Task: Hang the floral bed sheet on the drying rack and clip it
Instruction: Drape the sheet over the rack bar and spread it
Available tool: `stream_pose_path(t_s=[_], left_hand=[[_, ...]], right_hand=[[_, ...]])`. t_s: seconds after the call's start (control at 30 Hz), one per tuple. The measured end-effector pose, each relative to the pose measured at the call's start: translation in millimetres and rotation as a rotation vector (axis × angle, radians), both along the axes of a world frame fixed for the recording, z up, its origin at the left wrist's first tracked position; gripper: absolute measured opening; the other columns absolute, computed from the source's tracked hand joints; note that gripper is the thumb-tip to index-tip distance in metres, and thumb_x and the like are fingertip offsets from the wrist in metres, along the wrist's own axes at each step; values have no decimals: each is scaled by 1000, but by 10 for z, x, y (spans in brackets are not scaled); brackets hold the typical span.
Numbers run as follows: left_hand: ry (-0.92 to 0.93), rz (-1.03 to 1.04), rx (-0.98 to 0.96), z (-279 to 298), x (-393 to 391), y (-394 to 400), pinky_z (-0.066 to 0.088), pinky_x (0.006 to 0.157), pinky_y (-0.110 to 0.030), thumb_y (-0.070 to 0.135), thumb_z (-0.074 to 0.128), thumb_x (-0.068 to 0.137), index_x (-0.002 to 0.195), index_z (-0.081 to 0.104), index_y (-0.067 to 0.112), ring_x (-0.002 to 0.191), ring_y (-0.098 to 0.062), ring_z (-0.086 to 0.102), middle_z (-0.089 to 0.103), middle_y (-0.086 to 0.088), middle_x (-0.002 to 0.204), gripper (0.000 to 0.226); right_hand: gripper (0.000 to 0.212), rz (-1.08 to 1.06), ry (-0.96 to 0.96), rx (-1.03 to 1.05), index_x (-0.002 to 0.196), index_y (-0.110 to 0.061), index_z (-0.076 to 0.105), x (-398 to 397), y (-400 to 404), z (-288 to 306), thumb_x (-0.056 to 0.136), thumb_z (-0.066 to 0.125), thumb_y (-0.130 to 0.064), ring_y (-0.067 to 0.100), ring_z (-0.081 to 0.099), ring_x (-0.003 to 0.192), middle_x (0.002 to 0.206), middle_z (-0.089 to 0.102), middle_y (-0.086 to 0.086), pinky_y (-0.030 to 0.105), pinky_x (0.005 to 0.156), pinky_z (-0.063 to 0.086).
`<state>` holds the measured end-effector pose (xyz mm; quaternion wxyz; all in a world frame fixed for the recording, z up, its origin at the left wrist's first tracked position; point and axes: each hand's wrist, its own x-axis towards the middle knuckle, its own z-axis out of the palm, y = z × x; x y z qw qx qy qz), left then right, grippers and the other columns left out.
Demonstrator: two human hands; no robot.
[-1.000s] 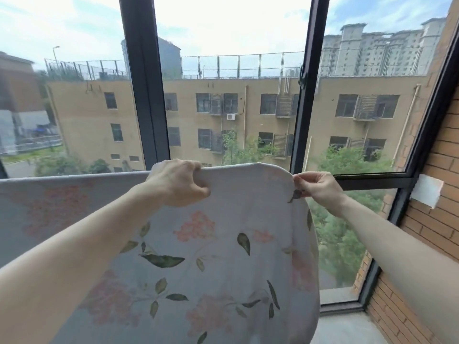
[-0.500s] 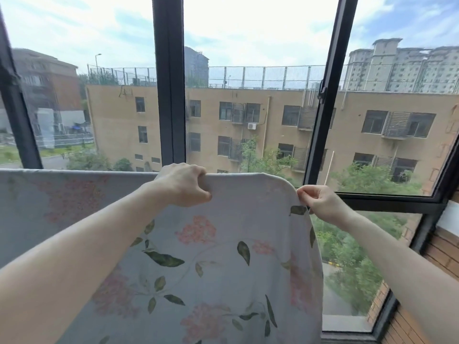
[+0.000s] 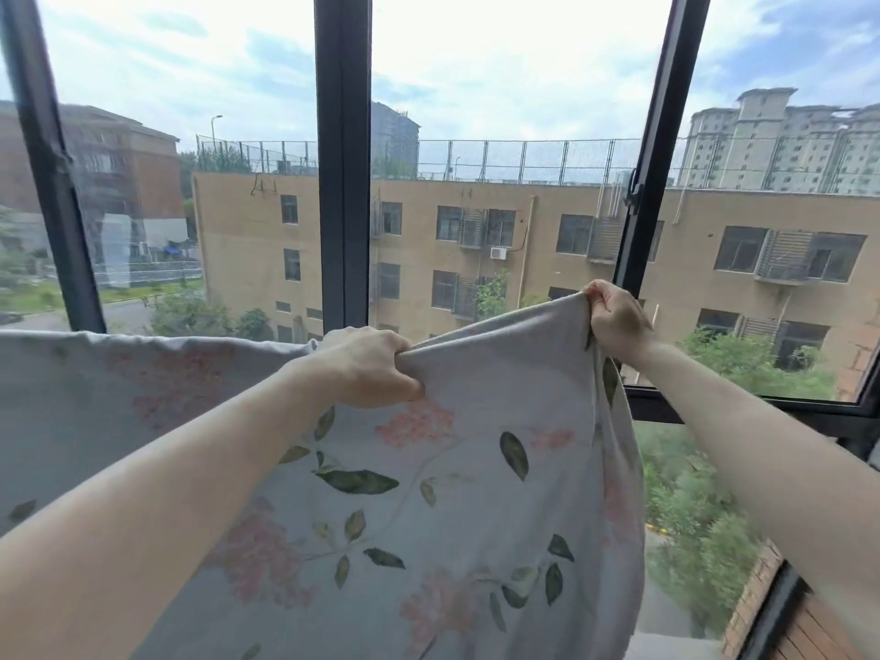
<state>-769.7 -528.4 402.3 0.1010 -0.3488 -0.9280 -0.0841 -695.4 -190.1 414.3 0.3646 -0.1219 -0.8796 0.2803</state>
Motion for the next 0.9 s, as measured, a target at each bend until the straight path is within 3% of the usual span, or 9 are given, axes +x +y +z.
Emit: stream_pose_path(t_s=[0.17, 0.3, 0.37, 0.43, 0.53, 0.63, 0.73, 0.8, 0.9], left_hand=[[-121, 71, -29, 78, -54, 68, 41, 62, -31, 66, 51, 77, 95, 70, 32, 75, -18, 62, 68, 2, 80, 43], [-195, 101, -20, 89, -135, 120, 40, 65, -34, 71, 35, 80, 95, 70, 24, 77, -23, 62, 68, -1, 82, 61], [-216, 144, -8, 86, -199, 112, 42, 71, -36, 79, 29, 82, 108, 69, 27, 87, -25, 61, 66, 2, 95, 70], [-247, 165, -6, 96, -235, 112, 41, 76, -37, 78, 28, 91, 123, 63, 25, 95, -27, 57, 59, -1, 105, 71], [-316, 140, 6, 136, -248, 136, 39, 70, -36, 67, 30, 102, 106, 61, 15, 83, -25, 57, 61, -6, 95, 60], [-401, 80, 55, 172, -275, 188, 45, 79, -38, 54, 32, 108, 104, 63, 12, 86, -25, 60, 64, -10, 97, 52], [-432, 33, 31, 194, -302, 225, 48, 102, -44, 43, 31, 111, 119, 65, 8, 106, -29, 62, 65, -12, 115, 50], [-496, 32, 15, 250, -302, 223, 44, 107, -42, 44, 36, 109, 114, 65, 13, 109, -24, 62, 67, -5, 115, 43], [-464, 70, -81, 375, -295, 256, 44, 110, -44, 53, 34, 108, 118, 66, 19, 112, -22, 62, 65, -2, 120, 48]], right_hand=[[26, -57, -181, 56, 103, -6, 67, -646, -131, 217, 105, 41, -11, 31, 59, 102, 107, 66, 12, 32, 85, 43], [21, 7, -714, 33, 94, -13, 72, -787, -199, -276, 104, 53, -11, 28, 62, 96, 111, 68, 14, 31, 80, 46], [29, 72, -1014, 93, 135, -18, 60, -681, -202, -394, 107, 51, -14, 27, 55, 128, 142, 55, 8, 36, 104, 44], [40, 90, -1098, 66, 148, -14, 49, -600, -195, -386, 107, 49, -18, 28, 55, 132, 148, 52, 4, 39, 105, 45], [19, 163, -836, -122, 109, -8, 73, -462, -354, -195, 103, 58, -17, 17, 66, 86, 106, 72, 4, 29, 73, 53], [30, 266, -480, -335, 102, -9, 73, -274, -635, 5, 110, 49, -26, 16, 64, 84, 104, 73, 6, 28, 72, 53], [46, 260, -485, -84, 82, -12, 66, -129, -885, -50, 110, 43, -40, 22, 59, 71, 81, 67, 6, 34, 68, 48], [58, 132, -455, 130, 63, -14, 49, -70, -981, -167, 109, 37, -47, 26, 55, 64, 69, 61, 5, 36, 65, 43], [62, 50, -404, 218, 57, -14, 46, -55, -1036, -230, 107, 35, -49, 30, 58, 65, 66, 60, 7, 36, 61, 38]])
